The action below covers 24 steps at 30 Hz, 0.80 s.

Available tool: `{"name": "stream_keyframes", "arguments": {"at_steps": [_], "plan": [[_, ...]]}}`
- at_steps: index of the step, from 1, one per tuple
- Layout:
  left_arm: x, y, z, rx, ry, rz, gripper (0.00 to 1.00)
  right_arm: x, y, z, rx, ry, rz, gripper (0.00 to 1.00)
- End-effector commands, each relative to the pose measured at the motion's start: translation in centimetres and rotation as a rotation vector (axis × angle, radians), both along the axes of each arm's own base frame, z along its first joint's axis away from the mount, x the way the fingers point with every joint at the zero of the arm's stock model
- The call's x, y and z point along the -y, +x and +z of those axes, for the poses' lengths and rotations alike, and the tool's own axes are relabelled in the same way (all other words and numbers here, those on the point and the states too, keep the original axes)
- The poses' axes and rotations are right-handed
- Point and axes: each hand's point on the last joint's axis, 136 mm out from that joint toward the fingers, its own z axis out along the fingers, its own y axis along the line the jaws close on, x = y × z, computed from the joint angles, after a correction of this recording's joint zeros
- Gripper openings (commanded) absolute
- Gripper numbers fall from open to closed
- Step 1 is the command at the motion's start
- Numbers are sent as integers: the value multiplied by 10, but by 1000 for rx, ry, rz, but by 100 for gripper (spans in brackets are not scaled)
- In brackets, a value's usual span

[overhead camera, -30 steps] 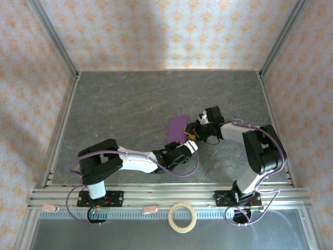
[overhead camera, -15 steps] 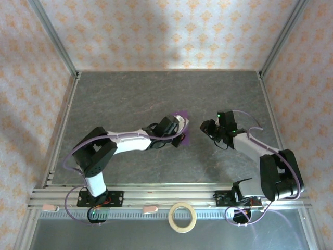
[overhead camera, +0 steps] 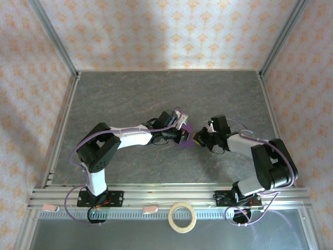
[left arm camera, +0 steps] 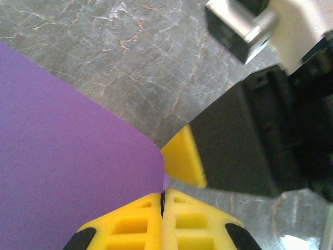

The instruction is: Fold a paper plane with a square sheet of paper (pick it up from the middle)

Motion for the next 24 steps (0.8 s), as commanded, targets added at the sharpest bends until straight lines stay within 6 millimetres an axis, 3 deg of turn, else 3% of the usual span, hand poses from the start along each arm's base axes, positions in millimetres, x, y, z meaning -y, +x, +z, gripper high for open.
{"name": "stream_keyframes", "arguments": {"at_steps": [1, 9, 17, 24], "plan": [[8, 8, 9, -15, -47, 10, 0, -10, 12, 6, 18, 25, -8, 3], [5, 7, 2, -24, -22, 11, 0, -16, 11, -8, -15, 8, 10, 0], [0, 9, -2, -35, -27, 13, 0, 9, -8, -45, -117, -163, -8, 0], [-11, 15, -18, -61, 0, 13, 0, 12, -18, -54, -138, -170, -1, 0]]}}
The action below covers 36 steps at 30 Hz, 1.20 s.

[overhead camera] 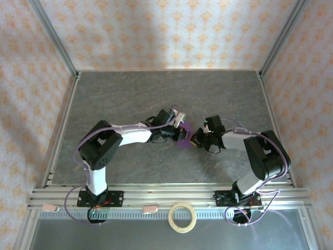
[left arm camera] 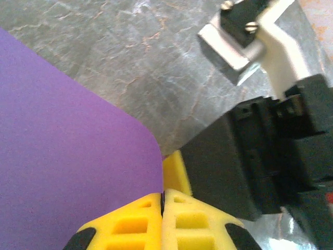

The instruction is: Fold a paper plane with a square sheet of paper (pick it up from the middle)

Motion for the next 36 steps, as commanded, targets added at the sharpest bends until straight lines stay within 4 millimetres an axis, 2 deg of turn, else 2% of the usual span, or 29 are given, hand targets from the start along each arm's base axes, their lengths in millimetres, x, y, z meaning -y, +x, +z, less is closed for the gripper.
{"name": "stream_keyframes", "arguments": {"at_steps": [1, 12, 33, 35, 36], "plan": [[-2, 3, -7, -2, 13, -15, 0, 21, -20, -32, -87, -123, -22, 0], [-25, 17, -22, 42, 136, 53, 0, 19, -18, -29, -83, -120, -19, 0], [-44, 23, -36, 79, 248, 101, 0, 20, -20, -33, -101, -123, -22, 0], [-47, 21, -50, 58, 270, 99, 0, 20, -20, -33, -101, -123, -21, 0], [-46, 21, -49, 59, 269, 100, 0, 20, -21, -33, -102, -122, -20, 0]]}}
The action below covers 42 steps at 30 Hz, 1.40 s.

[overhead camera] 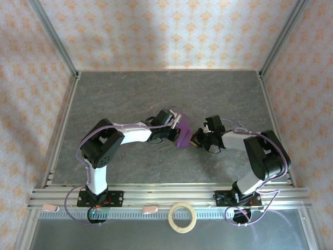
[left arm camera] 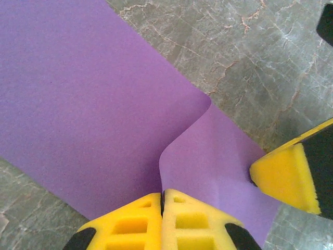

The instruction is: Fold a paper plane with a square sheet of paper (pick it up from the middle)

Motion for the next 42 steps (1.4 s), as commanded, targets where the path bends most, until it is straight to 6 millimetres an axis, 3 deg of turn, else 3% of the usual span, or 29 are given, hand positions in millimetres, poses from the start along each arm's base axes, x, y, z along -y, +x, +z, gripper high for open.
{"name": "stream_keyframes", "arguments": {"at_steps": [1, 30, 42], "plan": [[-11, 2, -17, -16, 58, 15, 0, 20, -20, -32, -104, -120, -27, 0], [-22, 4, -20, -7, 84, 82, 0, 21, -22, -33, -108, -126, -19, 0], [-16, 4, -17, -10, 64, 59, 0, 20, -22, -32, -103, -122, -19, 0]]}}
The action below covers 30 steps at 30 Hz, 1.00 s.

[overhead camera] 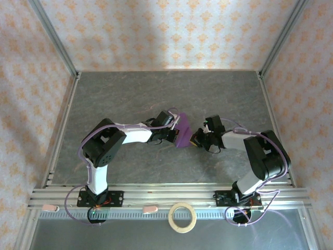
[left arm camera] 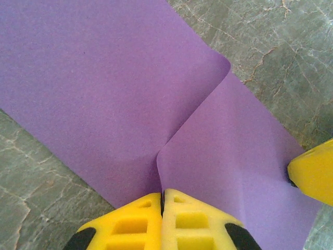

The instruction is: Fold a paper plane with a square sheet of paper (pick it up from the middle)

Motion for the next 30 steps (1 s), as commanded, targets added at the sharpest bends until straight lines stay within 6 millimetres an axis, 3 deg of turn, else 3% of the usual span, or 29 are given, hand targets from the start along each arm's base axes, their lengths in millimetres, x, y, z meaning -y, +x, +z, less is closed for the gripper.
{"name": "stream_keyframes", "arguments": {"at_steps": [1, 8, 17, 20, 30], "plan": [[-6, 2, -4, -7, 16, 17, 0, 20, -22, -32, -104, -123, -20, 0], [-10, -3, -18, -31, 42, 7, 0, 15, -16, -24, -82, -95, -13, 0], [-13, -13, -32, -59, 53, -15, 0, -17, 18, 41, 71, 118, -15, 1], [-13, -14, -34, -60, 53, -24, 0, -27, 23, 54, 88, 185, -8, 1], [-10, -13, -35, -61, 53, -38, 0, -45, 32, 50, 57, 221, -4, 0]]}}
